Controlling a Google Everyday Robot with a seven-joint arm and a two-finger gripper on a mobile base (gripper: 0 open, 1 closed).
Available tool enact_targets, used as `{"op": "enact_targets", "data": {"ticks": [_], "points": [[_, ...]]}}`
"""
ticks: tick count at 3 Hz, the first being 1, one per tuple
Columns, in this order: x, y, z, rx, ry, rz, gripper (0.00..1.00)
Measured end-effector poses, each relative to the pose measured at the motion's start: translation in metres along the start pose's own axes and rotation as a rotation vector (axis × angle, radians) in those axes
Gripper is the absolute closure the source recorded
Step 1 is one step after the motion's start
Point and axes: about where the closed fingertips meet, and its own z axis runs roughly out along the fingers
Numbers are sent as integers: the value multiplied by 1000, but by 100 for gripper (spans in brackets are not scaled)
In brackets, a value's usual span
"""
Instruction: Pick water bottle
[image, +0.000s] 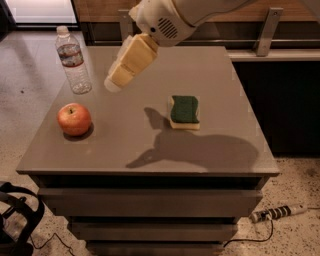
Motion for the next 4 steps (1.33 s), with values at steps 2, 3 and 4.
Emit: {"op": "enact_targets", "data": {"ticks": [2,3,4], "points": [[3,-47,81,94,14,171,0],[15,-76,114,122,-56,240,0],[15,-76,114,122,-56,240,0]]}}
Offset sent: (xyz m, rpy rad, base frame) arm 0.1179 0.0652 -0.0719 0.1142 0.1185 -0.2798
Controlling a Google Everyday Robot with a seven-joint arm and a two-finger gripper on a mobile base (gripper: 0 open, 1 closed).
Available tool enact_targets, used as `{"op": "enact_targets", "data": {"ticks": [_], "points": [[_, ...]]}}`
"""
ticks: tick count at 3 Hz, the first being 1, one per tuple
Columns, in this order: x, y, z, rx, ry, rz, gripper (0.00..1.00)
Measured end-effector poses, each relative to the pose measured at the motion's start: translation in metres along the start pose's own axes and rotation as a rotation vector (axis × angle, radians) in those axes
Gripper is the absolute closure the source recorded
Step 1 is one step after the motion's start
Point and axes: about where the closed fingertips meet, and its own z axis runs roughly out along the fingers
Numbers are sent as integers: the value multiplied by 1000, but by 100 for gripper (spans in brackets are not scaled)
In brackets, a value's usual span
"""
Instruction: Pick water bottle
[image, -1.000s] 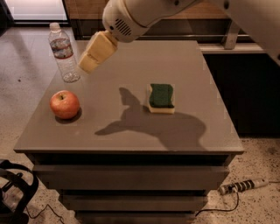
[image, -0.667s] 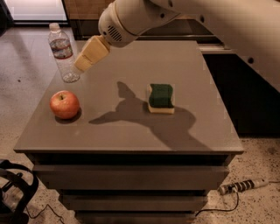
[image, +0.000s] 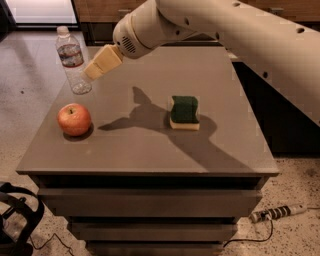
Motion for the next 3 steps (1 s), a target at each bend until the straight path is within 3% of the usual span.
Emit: {"op": "enact_targets", "data": {"ticks": [2,3], "points": [[-17,-7,49,-60,-32,1,0],[-33,-19,77,-85,-98,-10,0]]}}
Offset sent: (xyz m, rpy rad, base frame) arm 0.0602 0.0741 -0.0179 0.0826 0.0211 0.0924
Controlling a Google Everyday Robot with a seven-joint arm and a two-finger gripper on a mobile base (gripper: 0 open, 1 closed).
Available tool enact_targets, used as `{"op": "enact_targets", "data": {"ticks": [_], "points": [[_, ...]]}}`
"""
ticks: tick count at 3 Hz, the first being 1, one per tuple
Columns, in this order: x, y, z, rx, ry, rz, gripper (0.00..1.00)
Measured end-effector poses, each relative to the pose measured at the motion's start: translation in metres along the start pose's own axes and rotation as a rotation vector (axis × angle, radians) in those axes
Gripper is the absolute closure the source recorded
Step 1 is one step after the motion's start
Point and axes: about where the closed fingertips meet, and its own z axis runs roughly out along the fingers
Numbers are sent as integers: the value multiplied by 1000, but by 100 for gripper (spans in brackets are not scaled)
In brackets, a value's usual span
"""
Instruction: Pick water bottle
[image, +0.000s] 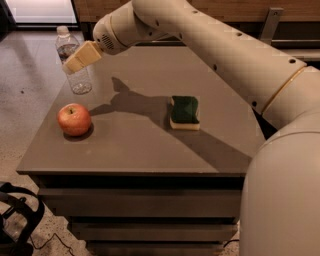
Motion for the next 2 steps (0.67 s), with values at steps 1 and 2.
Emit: {"op": "enact_targets", "data": {"ticks": [1,2], "points": [[-8,-16,26,-22,-80,-14,0],[-11,-28,51,-46,-149,-14,0]]}}
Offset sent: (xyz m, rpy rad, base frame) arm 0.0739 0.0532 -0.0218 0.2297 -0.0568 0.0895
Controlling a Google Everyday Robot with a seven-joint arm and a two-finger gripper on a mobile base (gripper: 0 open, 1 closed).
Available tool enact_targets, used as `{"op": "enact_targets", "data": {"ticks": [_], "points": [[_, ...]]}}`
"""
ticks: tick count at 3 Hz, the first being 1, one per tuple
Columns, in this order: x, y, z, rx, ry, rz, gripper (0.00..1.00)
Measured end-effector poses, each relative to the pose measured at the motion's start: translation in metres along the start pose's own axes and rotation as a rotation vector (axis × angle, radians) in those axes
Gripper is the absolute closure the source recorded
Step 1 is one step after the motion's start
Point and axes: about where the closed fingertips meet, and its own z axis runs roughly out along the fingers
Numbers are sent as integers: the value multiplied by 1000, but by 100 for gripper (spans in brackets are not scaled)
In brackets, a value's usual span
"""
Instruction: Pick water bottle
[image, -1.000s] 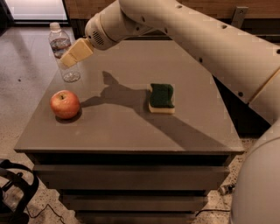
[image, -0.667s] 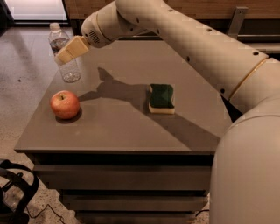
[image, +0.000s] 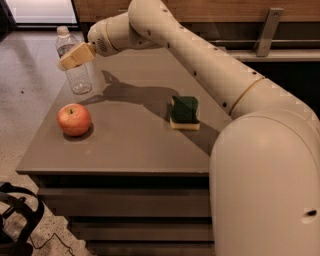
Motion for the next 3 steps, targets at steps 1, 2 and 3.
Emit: {"op": "enact_targets", "data": {"ticks": [1,2,3], "points": [[1,0,24,-34,-63,13,0],[0,6,40,-50,-103,24,16],[0,8,42,-55,-101,24,41]]}}
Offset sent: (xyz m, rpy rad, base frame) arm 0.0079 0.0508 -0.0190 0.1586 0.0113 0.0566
